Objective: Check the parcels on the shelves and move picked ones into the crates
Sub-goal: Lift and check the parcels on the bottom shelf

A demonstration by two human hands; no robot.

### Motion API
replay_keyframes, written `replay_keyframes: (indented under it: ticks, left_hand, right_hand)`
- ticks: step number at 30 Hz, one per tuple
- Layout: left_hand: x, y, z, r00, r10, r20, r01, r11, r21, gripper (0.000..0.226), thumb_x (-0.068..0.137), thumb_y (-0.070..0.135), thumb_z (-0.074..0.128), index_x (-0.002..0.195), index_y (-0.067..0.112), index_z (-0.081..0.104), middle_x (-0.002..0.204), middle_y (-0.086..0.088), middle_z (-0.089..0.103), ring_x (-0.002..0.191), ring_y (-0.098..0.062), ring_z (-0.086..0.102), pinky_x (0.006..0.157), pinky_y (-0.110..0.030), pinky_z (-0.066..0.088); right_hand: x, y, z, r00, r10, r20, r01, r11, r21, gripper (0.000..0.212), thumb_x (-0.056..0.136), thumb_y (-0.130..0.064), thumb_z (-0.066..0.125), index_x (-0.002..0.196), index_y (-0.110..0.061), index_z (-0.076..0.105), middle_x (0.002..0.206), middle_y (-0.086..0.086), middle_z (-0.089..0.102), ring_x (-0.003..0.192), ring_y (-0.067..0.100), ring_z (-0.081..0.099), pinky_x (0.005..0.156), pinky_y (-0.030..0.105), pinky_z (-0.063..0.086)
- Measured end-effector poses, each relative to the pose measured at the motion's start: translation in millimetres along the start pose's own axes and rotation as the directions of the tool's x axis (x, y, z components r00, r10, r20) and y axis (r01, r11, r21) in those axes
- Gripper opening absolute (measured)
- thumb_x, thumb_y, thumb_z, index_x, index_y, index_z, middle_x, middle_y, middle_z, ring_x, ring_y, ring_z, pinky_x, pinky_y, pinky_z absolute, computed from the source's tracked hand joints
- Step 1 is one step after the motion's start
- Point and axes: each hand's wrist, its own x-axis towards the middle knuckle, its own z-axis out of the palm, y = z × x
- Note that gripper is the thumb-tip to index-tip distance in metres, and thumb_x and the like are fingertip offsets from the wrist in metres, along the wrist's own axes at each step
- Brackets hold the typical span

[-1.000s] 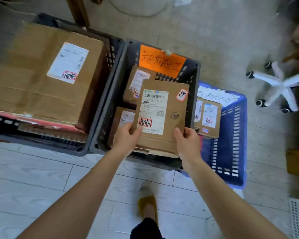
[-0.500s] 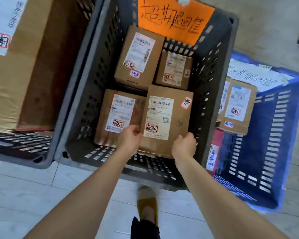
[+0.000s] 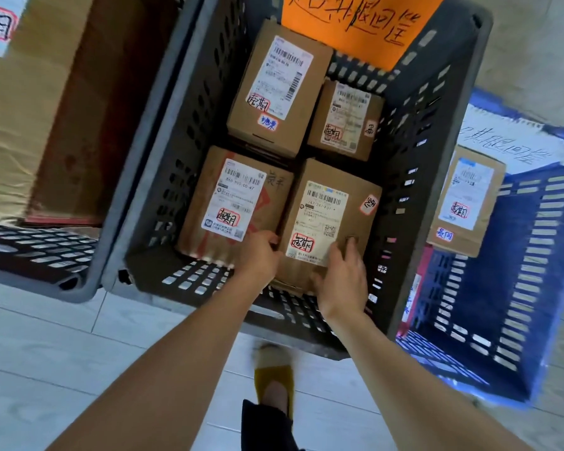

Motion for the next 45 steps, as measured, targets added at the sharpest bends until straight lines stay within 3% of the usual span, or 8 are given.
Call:
replay_keyframes:
  ticks: [5,12,17,25,33,37,42,45]
  left_hand:
    - [12,0,4,1.0,0.016,-0.005,-0.015,0.984,0.176,0.007,0.087,0.009,0.058,0.09,0.004,0.062,0.096,-0.016,0.065,0.088,-0.03,0.059,0.07,-0.033,0.043]
    - [42,-6,4,0.998,0.001,-0.066,0.014,0.974,0.226,0.016,0.09,0.005,0.05,0.102,0.001,0.06,0.104,-0.018,0.063,0.095,-0.033,0.059,0.072,-0.035,0.046]
    - [24,0,-11,0.997,0.035,-0.069,-0.033,0.999,0.026,0.024,0.09,0.014,0.05,0.11,0.005,0.062,0.109,-0.013,0.065,0.095,-0.026,0.058,0.071,-0.026,0.04]
    - [-106,-27,-92,0.955,-0.063,-0.289,-0.068,0.905,-0.42,0.029,0.09,0.025,0.053,0.115,0.013,0.063,0.108,-0.006,0.068,0.092,-0.018,0.06,0.072,-0.019,0.039]
    - [-280,-202,-223,0.87,-0.311,-0.383,-0.018,0.756,-0.654,0.025,0.089,0.022,0.053,0.108,0.008,0.064,0.101,-0.012,0.068,0.095,-0.03,0.062,0.07,-0.028,0.045]
    - [-375,-329,-274,0.828,-0.407,-0.385,-0.011,0.676,-0.737,0.027,0.089,0.024,0.055,0.113,0.015,0.063,0.099,0.0,0.062,0.089,-0.017,0.057,0.072,-0.021,0.04]
    - [-467,-483,-315,0.746,-0.512,-0.426,0.034,0.668,-0.744,0.028,0.086,0.015,0.054,0.061,0.023,0.045,0.065,-0.003,0.043,0.064,-0.019,0.04,0.057,-0.026,0.027]
    - [-504,-557,-321,0.687,-0.609,-0.396,0.087,0.61,-0.788,0.011,0.088,0.018,0.055,0.095,0.016,0.064,0.092,-0.009,0.061,0.081,-0.024,0.054,0.061,-0.023,0.032]
  right_hand:
    - [16,3,10,0.989,0.008,0.147,0.003,0.997,-0.075,0.078,0.088,-0.027,0.059,0.148,-0.026,0.008,0.156,0.018,0.003,0.143,0.032,0.008,0.116,0.042,0.013]
    - [46,-7,23,0.943,-0.2,0.268,0.253,0.95,-0.184,0.072,0.09,-0.017,0.053,0.147,-0.027,0.011,0.157,0.015,-0.006,0.144,0.032,-0.004,0.117,0.046,0.004]
    - [35,-13,14,0.948,-0.141,0.284,0.168,0.983,-0.075,0.073,0.088,-0.002,0.051,0.148,-0.024,0.014,0.157,0.012,-0.001,0.145,0.031,0.002,0.117,0.044,0.013]
    - [-75,-88,-42,0.985,-0.169,-0.042,0.172,0.912,0.373,0.035,0.093,-0.021,0.048,0.126,-0.009,0.051,0.127,0.013,0.057,0.119,0.029,0.051,0.092,0.031,0.038]
    - [-269,-229,-18,0.908,-0.418,-0.035,0.399,0.832,0.385,0.038,0.092,-0.017,0.053,0.12,0.008,0.051,0.123,0.026,0.057,0.116,0.035,0.054,0.098,0.043,0.041]
    - [-382,-293,43,0.862,-0.506,0.021,0.467,0.811,0.351,0.032,0.091,-0.019,0.055,0.114,0.003,0.054,0.116,0.019,0.059,0.111,0.026,0.056,0.093,0.032,0.04]
    - [-500,-358,145,0.804,-0.582,0.119,0.521,0.787,0.331,0.038,0.09,-0.024,0.055,0.121,-0.001,0.053,0.125,0.017,0.059,0.117,0.026,0.053,0.079,0.019,0.032]
    - [-548,-388,204,0.73,-0.654,0.199,0.597,0.751,0.281,0.036,0.091,-0.023,0.055,0.119,-0.001,0.053,0.124,0.018,0.059,0.117,0.027,0.053,0.086,0.024,0.037]
